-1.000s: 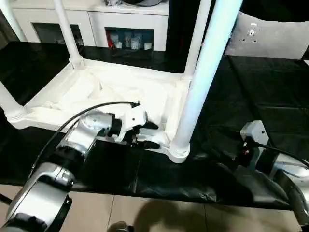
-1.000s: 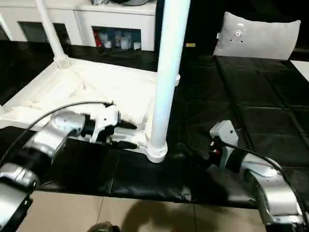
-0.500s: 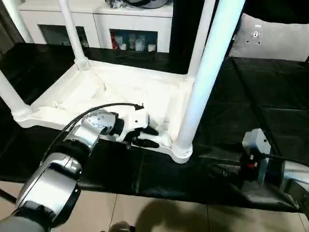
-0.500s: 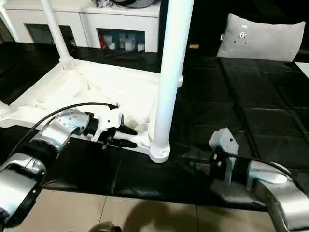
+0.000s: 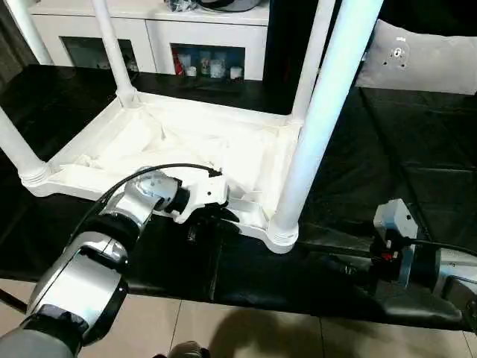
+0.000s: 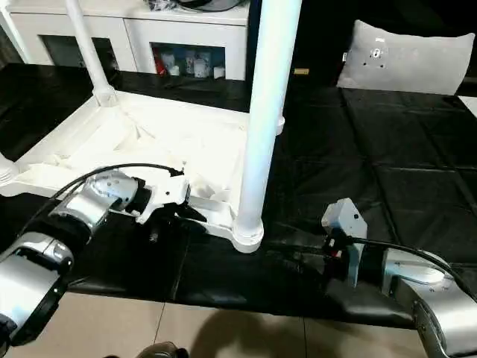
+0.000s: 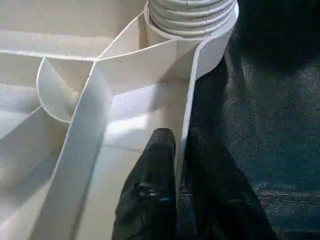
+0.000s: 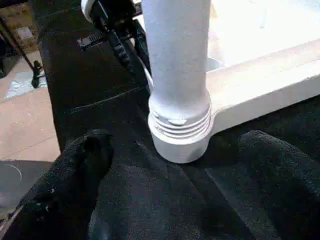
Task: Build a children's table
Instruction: Rotate leg to tighten
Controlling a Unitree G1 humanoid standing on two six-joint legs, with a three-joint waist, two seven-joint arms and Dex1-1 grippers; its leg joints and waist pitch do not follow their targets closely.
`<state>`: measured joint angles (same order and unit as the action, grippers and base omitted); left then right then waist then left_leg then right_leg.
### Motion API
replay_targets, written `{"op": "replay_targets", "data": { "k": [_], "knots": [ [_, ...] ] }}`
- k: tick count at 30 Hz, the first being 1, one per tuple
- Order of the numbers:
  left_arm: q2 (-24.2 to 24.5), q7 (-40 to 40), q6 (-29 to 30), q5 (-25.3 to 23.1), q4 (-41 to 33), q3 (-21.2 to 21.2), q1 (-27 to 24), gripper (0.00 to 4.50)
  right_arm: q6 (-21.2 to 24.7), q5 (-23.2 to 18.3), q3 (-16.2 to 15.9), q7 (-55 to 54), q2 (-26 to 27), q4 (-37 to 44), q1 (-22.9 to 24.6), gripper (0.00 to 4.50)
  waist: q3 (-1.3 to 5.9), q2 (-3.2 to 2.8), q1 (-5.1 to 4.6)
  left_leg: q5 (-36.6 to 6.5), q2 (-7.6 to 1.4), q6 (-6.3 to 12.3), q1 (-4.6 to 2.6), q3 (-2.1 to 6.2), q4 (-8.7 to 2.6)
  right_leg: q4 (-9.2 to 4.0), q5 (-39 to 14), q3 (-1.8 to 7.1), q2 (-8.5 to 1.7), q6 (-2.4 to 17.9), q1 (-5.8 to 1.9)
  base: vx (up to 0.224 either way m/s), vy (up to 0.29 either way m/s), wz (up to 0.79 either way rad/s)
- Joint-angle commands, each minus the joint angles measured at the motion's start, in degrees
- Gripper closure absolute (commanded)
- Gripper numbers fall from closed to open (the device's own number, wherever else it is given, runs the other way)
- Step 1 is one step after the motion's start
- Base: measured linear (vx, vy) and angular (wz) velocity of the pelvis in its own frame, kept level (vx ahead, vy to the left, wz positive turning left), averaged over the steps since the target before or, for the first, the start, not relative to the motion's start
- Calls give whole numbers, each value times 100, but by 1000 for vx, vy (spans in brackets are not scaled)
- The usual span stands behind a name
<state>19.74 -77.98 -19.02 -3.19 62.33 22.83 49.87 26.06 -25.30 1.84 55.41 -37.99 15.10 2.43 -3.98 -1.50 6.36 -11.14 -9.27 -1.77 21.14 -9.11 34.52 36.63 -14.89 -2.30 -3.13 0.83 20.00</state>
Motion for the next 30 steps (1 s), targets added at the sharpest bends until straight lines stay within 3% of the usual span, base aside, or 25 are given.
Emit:
{"op": "replay_targets", "data": {
  "k": [1, 5, 10, 12, 13, 15, 17, 19, 23, 26, 30],
  "knots": [
    [-3, -67, -37, -97, 95, 44, 37, 414, 17, -36, 42, 7, -68, 93, 37, 0, 371, 44, 29, -526, -442, 434, -58, 153, -396, -424, 681, 288, -641, 1565, -214, 0, 0, 0],
    [-74, 29, -1, -102, 225, -86, 80, 436, 8, -38, 21, 1, -67, 93, 13, 0, 375, 47, 34, -482, -452, 525, -53, 153, -394, -411, 858, 270, -644, 1590, -223, 0, 0, 0],
    [-49, 210, 248, -359, 321, 42, 69, 444, -6, -21, -3, -1, -53, 58, -68, 0, 342, 47, 9, -666, -460, 486, -67, 151, -420, -451, 514, 278, -656, 1595, -209, 0, 0, 0],
    [-40, 606, 399, -555, 399, 131, 56, 444, -21, 7, -1, -22, -47, 16, -114, 0, 314, 42, -1, -795, -459, 430, -71, 152, -435, -486, 204, 283, -665, 1587, -200, 0, 0, 0],
    [-73, 941, 742, -695, 453, 183, 34, 444, -48, 73, -1, -89, -33, -39, -153, 0, 304, 40, -10, -839, -454, 413, -70, 148, -437, -496, 126, 288, -661, 1578, -199, 0, 0, 0],
    [-179, 945, 1173, -561, 418, 63, 2, 444, -81, 149, 5, -187, -1, -99, -185, 0, 271, 50, -28, -1017, -448, 305, -98, 150, -458, -555, -434, 293, -677, 1555, -193, 0, 0, 0],
    [-261, 947, 1327, -445, 382, -59, -10, 444, -83, 157, 10, -210, 11, -117, -200, 0, 260, 61, -57, -991, -439, 279, -81, 144, -467, -578, -636, 301, -671, 1508, -194, 0, 0, 0],
    [-408, 1184, 1606, -320, 271, -234, -28, 444, -62, 140, -5, -200, 18, -91, -186, 0, 261, 69, -102, -971, -435, 313, -64, 147, -469, -574, -604, 300, -662, 1490, -200, 0, 0, 0],
    [-430, 1399, 1548, -410, 96, -220, -82, 444, -56, 149, -33, -207, 34, -83, -195, 0, 262, 66, -113, -871, -435, 455, -53, 143, -460, -581, -387, 298, -653, 1469, -183, 0, 0, 0],
    [-412, 1169, 1157, -327, -386, -229, -322, 444, -51, 136, -83, -213, 52, -69, -216, 0, 264, 62, -114, -817, -447, 516, -53, 141, -468, -578, -268, 296, -649, 1445, -171, 0, 0, 0],
    [-342, 711, 961, -240, -900, -194, -574, 444, -48, 132, -120, -196, 52, -75, -243, 0, 297, 56, -116, -583, -466, 614, -50, 141, -470, -506, 362, 281, -642, 1484, -177, 0, 0, 0]
  ]
}}
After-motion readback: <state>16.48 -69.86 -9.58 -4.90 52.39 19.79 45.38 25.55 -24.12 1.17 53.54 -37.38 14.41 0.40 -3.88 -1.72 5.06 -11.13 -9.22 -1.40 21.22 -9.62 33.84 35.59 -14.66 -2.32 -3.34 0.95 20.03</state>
